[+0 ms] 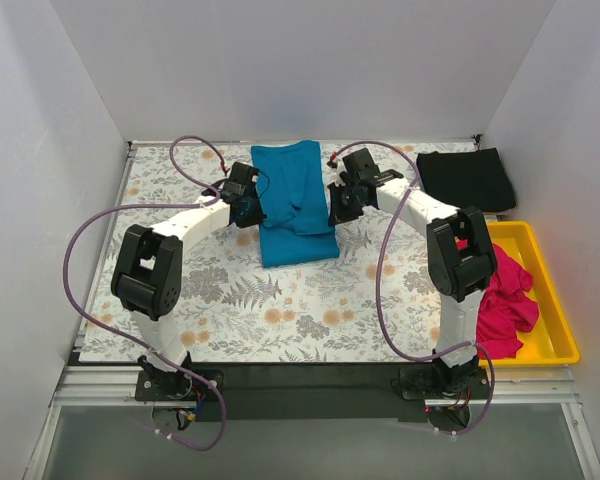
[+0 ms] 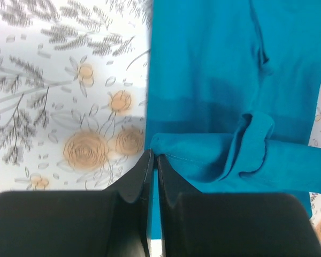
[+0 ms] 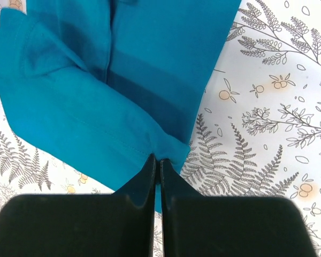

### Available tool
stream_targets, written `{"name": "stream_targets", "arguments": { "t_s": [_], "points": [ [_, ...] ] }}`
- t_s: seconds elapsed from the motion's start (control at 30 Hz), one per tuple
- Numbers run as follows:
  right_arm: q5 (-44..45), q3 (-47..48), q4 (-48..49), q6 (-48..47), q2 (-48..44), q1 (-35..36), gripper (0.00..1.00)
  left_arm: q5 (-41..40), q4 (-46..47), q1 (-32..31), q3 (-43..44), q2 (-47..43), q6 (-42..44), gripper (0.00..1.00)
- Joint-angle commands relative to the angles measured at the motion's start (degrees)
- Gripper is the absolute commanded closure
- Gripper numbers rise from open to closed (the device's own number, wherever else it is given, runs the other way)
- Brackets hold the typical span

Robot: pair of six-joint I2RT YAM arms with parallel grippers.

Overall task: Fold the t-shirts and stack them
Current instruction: Fold the tshirt

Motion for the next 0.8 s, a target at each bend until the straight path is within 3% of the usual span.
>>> {"name": "stream_targets", "arguments": {
  "t_s": [0.0,0.67,0.77],
  "points": [
    [-1.7,2.32,2.79,-1.33,1.02,-0.9,0.99,-1.93,5.38,0.46,2.09,0.63,3.62,1.0],
    [-1.44,5.13,7.71,-1.6,7.62,-2.04,0.99,-5.17,9.87,0.64,2.62,8.36,3.46,1.0],
    [-0.74,5.39,8.15,-1.77,7.53,-2.04,0.82,-5.35,9.96,0.64,2.8,8.01,3.46,0.84]
  ]
}}
